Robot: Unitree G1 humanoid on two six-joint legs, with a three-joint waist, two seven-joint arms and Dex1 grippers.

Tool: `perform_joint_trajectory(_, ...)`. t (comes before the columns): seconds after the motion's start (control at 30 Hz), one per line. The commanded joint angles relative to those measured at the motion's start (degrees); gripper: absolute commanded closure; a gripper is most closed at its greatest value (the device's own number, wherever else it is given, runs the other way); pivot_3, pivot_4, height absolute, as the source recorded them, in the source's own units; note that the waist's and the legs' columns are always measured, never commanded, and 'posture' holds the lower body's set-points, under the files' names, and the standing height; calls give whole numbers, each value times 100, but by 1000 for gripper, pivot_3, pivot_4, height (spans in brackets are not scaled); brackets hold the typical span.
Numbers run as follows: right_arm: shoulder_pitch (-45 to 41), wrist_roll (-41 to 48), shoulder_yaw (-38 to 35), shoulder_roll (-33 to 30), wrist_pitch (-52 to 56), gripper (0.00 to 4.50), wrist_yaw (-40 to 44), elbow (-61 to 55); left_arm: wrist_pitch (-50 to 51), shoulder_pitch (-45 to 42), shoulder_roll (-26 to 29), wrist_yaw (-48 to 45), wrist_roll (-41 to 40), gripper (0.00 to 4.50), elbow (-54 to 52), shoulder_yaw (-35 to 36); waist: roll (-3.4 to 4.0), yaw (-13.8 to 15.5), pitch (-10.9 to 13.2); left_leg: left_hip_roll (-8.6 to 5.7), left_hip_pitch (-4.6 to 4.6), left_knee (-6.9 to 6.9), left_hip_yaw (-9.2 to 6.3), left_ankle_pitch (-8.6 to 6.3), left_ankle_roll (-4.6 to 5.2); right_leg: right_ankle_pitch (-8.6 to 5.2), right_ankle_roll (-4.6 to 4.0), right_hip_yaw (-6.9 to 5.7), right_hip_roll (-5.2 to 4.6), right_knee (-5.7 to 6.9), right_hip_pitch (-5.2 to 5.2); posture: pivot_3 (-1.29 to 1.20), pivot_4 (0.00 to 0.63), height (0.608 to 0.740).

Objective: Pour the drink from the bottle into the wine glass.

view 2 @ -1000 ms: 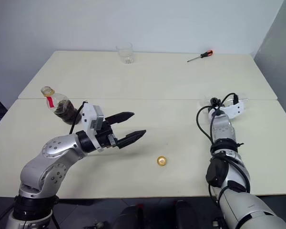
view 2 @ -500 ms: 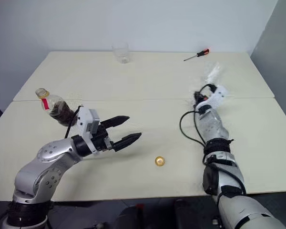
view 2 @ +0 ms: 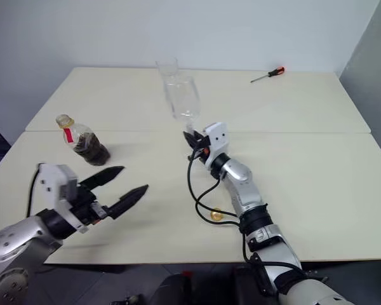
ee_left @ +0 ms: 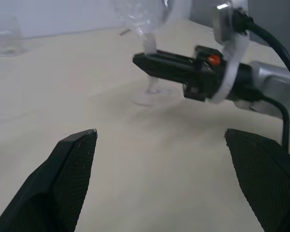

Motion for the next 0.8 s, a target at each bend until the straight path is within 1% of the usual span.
perform_joint_trajectory(0.03, 12, -192, 165, 192, -774, 4331, 141, -18, -99, 917, -348, 319, -271, 0, -802, 621, 0, -17, 0, 1, 0, -1, 0, 0, 0, 0, 0, 3, 0, -2, 0, 0, 150, 740)
perform_joint_trajectory(0.17, -4, -313, 195, 360, -1274, 4331, 138, 478, -357, 1897, -798, 473, -220, 0, -1323, 675, -1, -35, 0, 2, 1, -6, 3, -1, 0, -1, -1, 2, 2, -11, 0, 0, 150, 740)
perform_joint_trajectory(0.27, -73, -346, 201, 506, -1571, 4331, 122, 1004, -575, 2228, -1040, 559, -17, 0, -1418, 500, -3, -7, -1, -2, 5, -3, 1, -1, 0, -1, -1, -1, 3, -12, 8, 0, 150, 740)
perform_joint_trajectory(0.4, -250, -554, 243, 659, -1633, 4331, -106, 1784, -721, 2196, -1124, 707, 155, 0, -1365, 262, -4, -5, -1, -13, 8, -2, 6, -1, 0, -1, -3, 2, 17, -12, 10, 0, 150, 740)
perform_joint_trajectory(0.53, -453, -636, 207, 760, -1557, 4331, -328, 2510, -756, 2226, -1109, 780, 138, 0, -1429, 103, -7, -31, -5, -10, 15, -4, 8, -1, 0, -2, -6, 6, 20, -10, 11, 0, 150, 740)
perform_joint_trajectory(0.8, -1039, -619, 24, 733, -1660, 4331, -518, 3184, -793, 2243, -1028, 810, 55, 0, -1394, 50, -10, -32, -9, -12, 63, -7, 7, -2, 1, -11, -19, 2, 23, -8, 56, 0, 150, 740)
